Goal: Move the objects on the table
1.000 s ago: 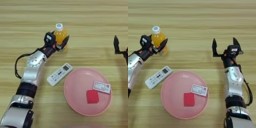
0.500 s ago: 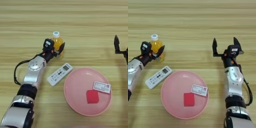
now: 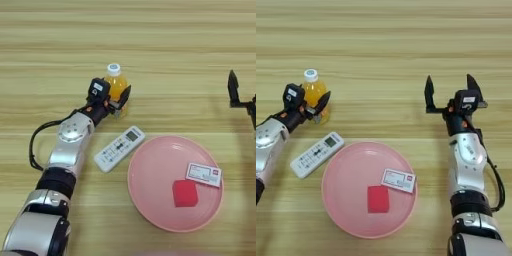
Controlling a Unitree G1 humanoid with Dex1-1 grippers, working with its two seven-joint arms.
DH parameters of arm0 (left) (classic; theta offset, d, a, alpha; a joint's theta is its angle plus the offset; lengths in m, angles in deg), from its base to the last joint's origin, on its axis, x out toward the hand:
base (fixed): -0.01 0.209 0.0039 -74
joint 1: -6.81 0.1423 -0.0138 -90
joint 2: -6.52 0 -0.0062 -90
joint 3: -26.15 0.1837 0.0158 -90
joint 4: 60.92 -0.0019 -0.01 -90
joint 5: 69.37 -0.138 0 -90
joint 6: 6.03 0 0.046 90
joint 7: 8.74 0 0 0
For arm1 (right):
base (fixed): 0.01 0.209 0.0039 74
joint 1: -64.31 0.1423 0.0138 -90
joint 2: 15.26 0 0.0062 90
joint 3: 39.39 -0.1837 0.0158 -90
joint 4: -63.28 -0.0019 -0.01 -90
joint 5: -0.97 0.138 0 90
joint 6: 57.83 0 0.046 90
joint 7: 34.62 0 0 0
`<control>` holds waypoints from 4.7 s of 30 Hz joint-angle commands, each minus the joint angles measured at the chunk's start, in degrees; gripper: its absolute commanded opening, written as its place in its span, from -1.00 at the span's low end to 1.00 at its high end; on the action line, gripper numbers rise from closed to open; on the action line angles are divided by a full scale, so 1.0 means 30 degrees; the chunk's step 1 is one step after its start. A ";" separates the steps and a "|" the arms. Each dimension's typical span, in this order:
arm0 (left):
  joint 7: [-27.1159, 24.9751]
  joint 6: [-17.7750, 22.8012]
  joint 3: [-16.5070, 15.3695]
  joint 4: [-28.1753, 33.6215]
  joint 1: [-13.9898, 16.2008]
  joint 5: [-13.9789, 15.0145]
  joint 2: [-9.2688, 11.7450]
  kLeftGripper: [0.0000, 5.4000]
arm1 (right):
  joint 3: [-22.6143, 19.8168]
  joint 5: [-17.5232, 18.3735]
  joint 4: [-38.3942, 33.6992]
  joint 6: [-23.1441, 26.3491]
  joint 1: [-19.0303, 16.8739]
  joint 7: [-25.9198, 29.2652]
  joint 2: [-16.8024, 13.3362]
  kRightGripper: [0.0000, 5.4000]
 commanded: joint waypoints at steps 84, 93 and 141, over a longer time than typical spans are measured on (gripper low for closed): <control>-0.6559 0.6037 0.1933 1.4409 0.9840 0.2753 0.6616 1.00 | 0.0060 0.0018 0.0152 -0.0165 0.0402 0.0013 -0.0117 1.00; -0.6528 0.5770 0.2700 1.4025 1.0313 0.0870 0.7239 1.00 | 0.0057 0.0024 0.0144 -0.0164 0.0389 0.0023 -0.0127 1.00; -0.5484 0.5916 0.3555 1.2110 0.9626 -0.0988 0.6876 0.48 | 0.0030 -0.0037 0.0533 -0.0328 0.0564 0.0022 -0.0171 1.00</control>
